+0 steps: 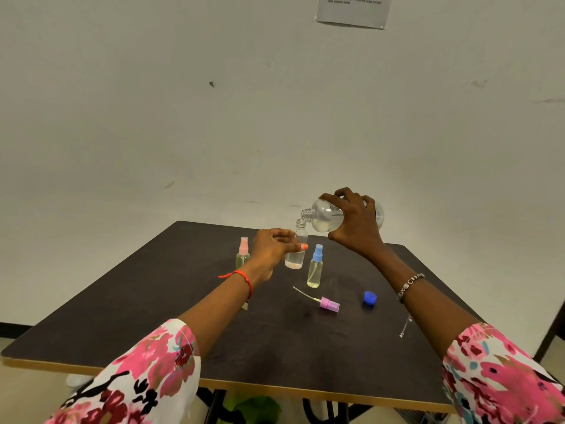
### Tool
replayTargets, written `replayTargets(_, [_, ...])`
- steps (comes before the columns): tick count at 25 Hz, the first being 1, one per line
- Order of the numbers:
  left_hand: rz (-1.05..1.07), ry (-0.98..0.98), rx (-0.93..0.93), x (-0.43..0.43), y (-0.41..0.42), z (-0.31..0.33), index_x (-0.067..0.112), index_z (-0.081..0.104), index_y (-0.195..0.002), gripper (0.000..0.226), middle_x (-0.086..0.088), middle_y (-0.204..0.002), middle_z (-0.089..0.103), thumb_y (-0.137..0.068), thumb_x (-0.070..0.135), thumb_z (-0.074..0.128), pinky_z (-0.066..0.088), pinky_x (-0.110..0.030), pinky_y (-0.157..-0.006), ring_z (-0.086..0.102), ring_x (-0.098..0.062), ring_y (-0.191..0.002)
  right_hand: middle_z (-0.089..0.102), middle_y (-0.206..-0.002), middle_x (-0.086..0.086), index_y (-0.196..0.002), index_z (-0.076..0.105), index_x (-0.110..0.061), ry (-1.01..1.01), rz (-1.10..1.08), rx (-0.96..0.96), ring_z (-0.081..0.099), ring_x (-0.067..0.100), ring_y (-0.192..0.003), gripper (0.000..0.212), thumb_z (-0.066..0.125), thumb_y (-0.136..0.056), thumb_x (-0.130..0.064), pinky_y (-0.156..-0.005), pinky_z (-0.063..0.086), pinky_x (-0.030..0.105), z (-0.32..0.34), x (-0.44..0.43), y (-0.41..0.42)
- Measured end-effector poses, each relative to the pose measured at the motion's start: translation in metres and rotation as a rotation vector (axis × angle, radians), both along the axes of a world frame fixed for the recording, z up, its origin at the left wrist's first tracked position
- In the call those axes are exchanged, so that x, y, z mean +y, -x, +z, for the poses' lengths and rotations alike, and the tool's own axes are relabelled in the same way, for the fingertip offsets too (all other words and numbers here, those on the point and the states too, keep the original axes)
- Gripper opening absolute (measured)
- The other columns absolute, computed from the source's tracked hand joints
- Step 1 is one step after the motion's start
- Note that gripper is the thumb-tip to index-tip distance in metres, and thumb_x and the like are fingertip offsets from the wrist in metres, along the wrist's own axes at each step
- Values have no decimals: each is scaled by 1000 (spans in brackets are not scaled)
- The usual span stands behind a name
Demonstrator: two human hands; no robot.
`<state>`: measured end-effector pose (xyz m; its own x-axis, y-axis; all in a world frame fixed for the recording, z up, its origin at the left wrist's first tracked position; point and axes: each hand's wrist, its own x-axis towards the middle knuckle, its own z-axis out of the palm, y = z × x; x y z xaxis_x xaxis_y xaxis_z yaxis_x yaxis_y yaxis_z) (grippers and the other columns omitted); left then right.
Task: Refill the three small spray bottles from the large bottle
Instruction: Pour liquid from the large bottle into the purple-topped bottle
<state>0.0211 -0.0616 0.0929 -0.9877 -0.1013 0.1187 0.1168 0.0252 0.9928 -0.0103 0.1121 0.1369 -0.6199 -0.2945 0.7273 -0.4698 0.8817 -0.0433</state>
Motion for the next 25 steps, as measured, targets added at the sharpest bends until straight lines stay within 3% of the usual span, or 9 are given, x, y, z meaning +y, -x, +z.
replayTargets(25, [1,-14,-9,1,-1,0,5,60,-112,48,-13,-119,63,-68,9,78,49,-45,-97,58,-29,-114,56,-114,10,-118,58,-21,8,10,25,55,30,-101,67,75,-54,-11,-96,28,44,0,-1,-2])
